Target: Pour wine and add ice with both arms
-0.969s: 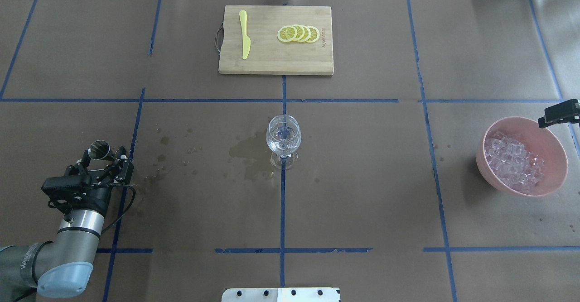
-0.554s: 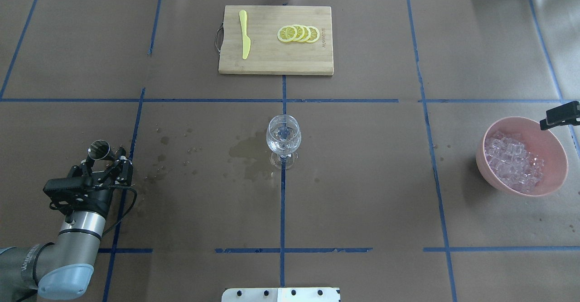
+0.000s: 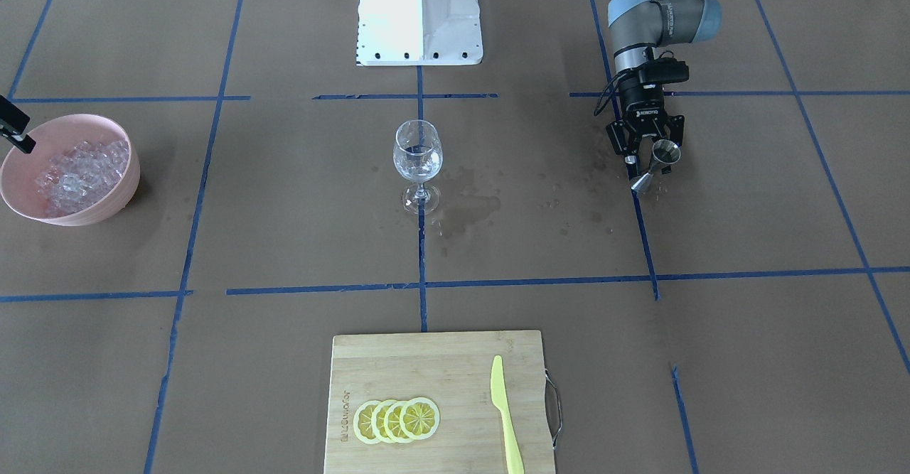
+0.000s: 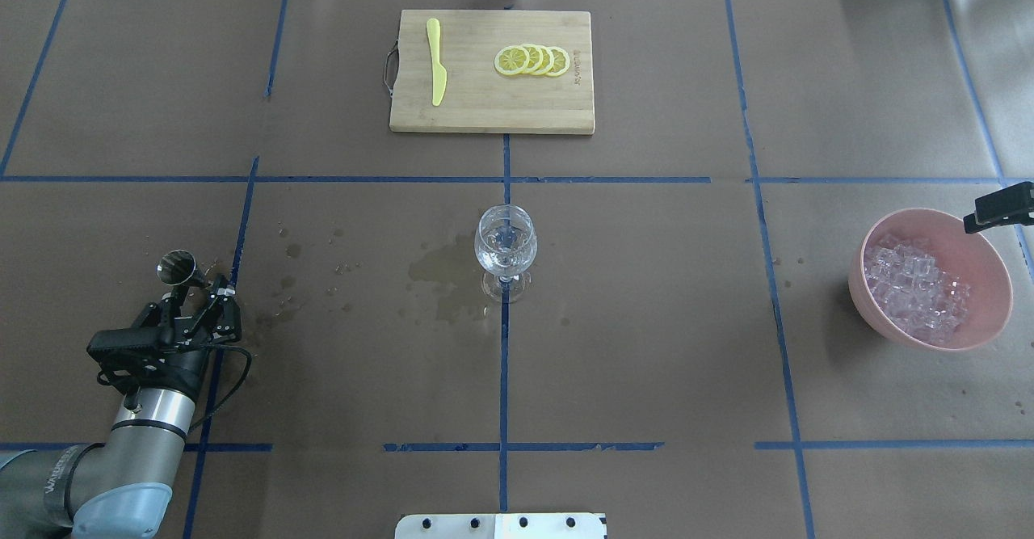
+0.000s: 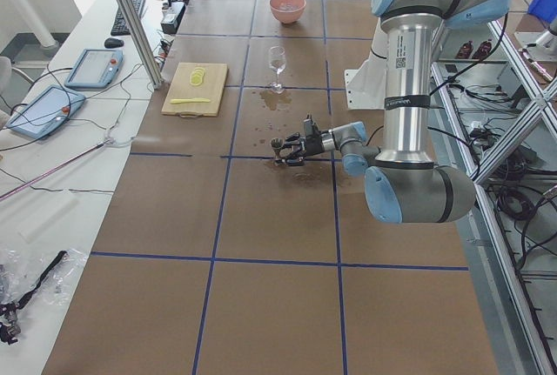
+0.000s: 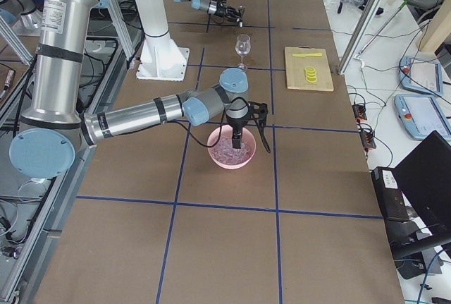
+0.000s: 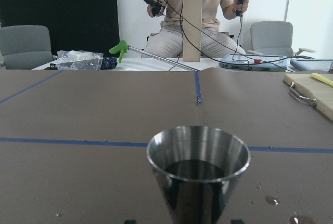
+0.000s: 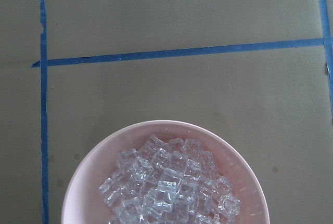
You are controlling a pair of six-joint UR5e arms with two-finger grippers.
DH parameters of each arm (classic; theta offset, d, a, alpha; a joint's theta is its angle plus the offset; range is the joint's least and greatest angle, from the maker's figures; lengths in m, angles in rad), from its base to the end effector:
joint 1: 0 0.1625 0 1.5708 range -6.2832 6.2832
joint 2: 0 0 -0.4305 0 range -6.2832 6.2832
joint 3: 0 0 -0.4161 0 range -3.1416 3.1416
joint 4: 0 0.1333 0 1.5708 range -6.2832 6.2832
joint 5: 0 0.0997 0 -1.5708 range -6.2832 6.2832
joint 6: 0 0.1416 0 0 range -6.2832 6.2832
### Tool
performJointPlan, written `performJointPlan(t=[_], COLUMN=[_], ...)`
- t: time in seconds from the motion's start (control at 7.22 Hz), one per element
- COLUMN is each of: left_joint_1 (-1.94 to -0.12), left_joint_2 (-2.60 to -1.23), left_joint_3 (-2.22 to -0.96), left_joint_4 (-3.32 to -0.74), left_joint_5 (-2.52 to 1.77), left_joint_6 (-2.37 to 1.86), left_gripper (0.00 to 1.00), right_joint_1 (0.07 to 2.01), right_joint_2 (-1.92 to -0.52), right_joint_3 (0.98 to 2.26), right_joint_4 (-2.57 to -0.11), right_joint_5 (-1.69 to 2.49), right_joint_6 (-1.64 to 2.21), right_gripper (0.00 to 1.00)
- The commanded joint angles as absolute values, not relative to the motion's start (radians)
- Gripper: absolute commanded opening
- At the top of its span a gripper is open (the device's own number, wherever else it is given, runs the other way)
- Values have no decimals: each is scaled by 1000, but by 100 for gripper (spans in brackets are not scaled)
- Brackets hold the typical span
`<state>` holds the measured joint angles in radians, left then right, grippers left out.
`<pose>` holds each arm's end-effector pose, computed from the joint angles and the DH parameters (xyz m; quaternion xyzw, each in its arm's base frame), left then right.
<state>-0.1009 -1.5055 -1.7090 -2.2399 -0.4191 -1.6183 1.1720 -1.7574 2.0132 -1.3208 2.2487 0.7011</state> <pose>0.4703 -0.3116 0.5369 0.5154 0.2904 -0.2548 0.7649 -0.1389 -0.4443 0.5284 0.0329 -0.3978 0.0552 0.9152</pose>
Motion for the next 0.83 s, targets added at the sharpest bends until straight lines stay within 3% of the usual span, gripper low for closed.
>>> performJointPlan(t=[0.0, 0.69], left_joint_1=[-100, -100], left_joint_2=[-1506, -1506], left_joint_3=[-1709, -1704], left_joint_4=[-2241, -2244], left_joint_5=[-419, -419], left_joint_6=[-1618, -1618], left_gripper=[54, 55], right_joint_1=[1172, 1172], right_joint_2=[-1758, -1758], right_joint_3=[2017, 2017], right_joint_4=[-1321, -1321], right_joint_5=[2249, 2247], right_joint_6=[701, 701], right_gripper=[100, 100])
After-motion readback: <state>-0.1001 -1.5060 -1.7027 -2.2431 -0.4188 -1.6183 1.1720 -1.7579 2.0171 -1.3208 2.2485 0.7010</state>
